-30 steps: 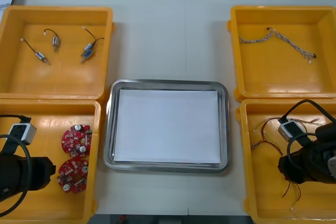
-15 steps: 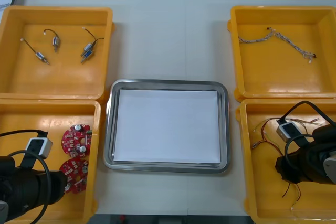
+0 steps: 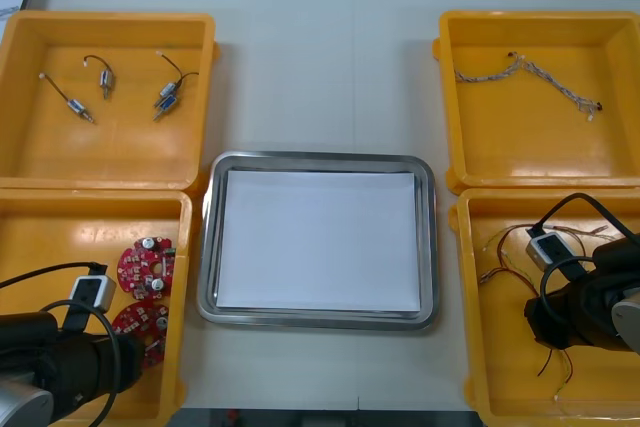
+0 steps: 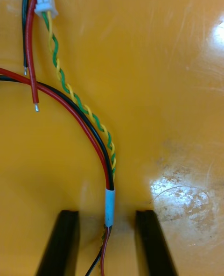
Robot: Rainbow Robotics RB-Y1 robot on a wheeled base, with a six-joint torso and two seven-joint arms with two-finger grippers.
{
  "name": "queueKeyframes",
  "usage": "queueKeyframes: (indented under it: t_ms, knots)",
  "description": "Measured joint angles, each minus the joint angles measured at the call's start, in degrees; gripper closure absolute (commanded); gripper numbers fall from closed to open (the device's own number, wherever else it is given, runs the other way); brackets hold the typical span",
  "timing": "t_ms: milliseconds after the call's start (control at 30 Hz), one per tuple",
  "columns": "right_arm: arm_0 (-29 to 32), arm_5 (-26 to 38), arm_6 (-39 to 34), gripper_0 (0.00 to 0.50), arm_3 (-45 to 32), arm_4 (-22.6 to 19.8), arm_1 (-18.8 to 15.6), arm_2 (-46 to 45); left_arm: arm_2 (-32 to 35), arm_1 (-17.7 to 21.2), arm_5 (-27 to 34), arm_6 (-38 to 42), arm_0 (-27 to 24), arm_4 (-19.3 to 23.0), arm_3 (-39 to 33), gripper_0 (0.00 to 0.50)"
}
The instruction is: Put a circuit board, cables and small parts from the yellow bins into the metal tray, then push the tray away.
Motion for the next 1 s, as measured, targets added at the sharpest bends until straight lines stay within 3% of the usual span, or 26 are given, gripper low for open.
queueKeyframes:
  t_ms: [67, 167, 233, 333, 467, 533, 633, 700, 1000]
  knots:
    - [0.0, 0.0, 0.0, 0.491, 0.0, 0.0, 0.0, 0.0, -0.3, -0.1, 0.0, 0.0, 0.0, -0.2, 0.2, 0.0]
    - [0.0, 0.0, 0.0, 0.5, 0.0, 0.0, 0.1, 0.0, -0.7, -0.2, 0.0, 0.0, 0.0, -0.3, 0.3, 0.0]
    - [0.0, 0.0, 0.0, 0.5, 0.1, 0.0, 0.2, 0.0, -0.7, -0.2, 0.0, 0.0, 0.0, -0.3, 0.3, 0.026]
    - [0.0, 0.0, 0.0, 0.5, 0.1, 0.0, 0.2, 0.0, -0.7, -0.2, 0.0, 0.0, 0.0, -0.3, 0.3, 0.158]
    - [0.0, 0.1, 0.0, 0.5, 0.1, -0.1, 0.2, 0.0, -0.7, -0.2, 0.0, 0.0, 0.0, -0.3, 0.3, 0.296]
    - [-0.2, 0.5, 0.0, 0.5, 0.1, -0.2, 0.2, -0.1, -0.7, -0.2, 0.0, 0.0, 0.0, -0.3, 0.3, 0.335]
    - [-0.7, 3.1, 0.0, 0.5, -0.3, -0.7, 0.2, -0.5, -0.7, -0.2, 0.0, 0.0, -0.1, -0.3, 0.4, 0.444]
    - [-1.2, 6.3, 0.0, 0.5, -1.2, -1.1, 0.2, -1.2, -0.7, -0.2, 0.0, 0.0, -0.2, -0.3, 0.4, 0.487]
    - [-2.4, 15.6, 0.0, 0.5, -7.9, -5.6, 0.3, -7.2, -0.2, -0.2, 0.5, 0.0, -0.5, -0.3, 0.4, 0.5]
